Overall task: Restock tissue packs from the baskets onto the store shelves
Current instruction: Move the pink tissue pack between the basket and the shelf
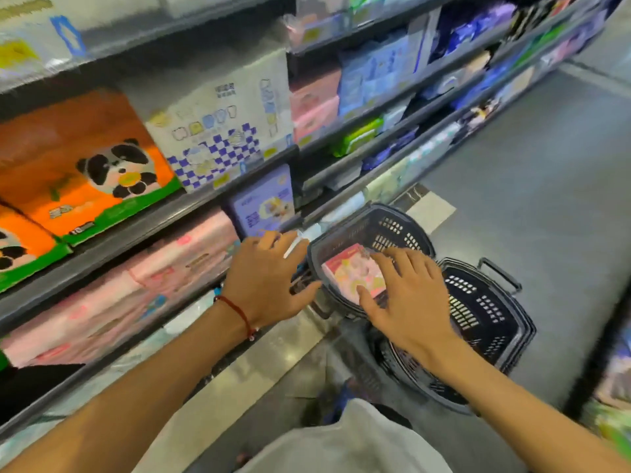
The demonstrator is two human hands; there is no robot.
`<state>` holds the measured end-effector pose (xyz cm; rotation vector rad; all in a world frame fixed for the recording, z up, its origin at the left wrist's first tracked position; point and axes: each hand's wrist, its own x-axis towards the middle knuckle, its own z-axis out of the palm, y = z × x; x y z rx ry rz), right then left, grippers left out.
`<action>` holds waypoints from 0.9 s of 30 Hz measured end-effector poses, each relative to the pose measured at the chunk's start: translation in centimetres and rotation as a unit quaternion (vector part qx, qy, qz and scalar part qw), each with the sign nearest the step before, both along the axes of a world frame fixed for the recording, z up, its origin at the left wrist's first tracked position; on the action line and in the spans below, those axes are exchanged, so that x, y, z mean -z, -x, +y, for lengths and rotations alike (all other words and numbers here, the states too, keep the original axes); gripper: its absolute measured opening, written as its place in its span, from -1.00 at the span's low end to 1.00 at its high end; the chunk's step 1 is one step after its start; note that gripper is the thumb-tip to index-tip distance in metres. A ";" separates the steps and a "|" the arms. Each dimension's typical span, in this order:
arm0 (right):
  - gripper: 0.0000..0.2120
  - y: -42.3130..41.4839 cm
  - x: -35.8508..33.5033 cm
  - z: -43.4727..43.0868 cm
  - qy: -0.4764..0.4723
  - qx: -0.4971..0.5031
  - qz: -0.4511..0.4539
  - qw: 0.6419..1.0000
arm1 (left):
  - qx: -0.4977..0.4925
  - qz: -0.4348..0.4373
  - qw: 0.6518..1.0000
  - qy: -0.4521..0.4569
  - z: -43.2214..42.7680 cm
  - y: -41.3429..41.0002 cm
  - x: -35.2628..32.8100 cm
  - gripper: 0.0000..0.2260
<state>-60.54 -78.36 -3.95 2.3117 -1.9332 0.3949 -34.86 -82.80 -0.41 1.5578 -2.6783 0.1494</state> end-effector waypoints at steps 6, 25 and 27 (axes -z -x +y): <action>-0.46 8.5 2.9 0.0 -0.041 0.051 0.000 0.998 | 0.050 -0.040 0.997 -0.042 -3.4 8.7 2.8 -0.33; -0.45 12.6 7.9 -8.3 -0.122 0.310 -0.029 0.942 | 0.287 -0.044 0.954 -0.074 -23.4 20.4 10.2 -0.43; -0.44 11.7 7.9 -9.8 -0.138 0.337 -0.020 0.931 | 0.311 -0.040 0.945 -0.090 -25.7 21.0 10.8 -0.44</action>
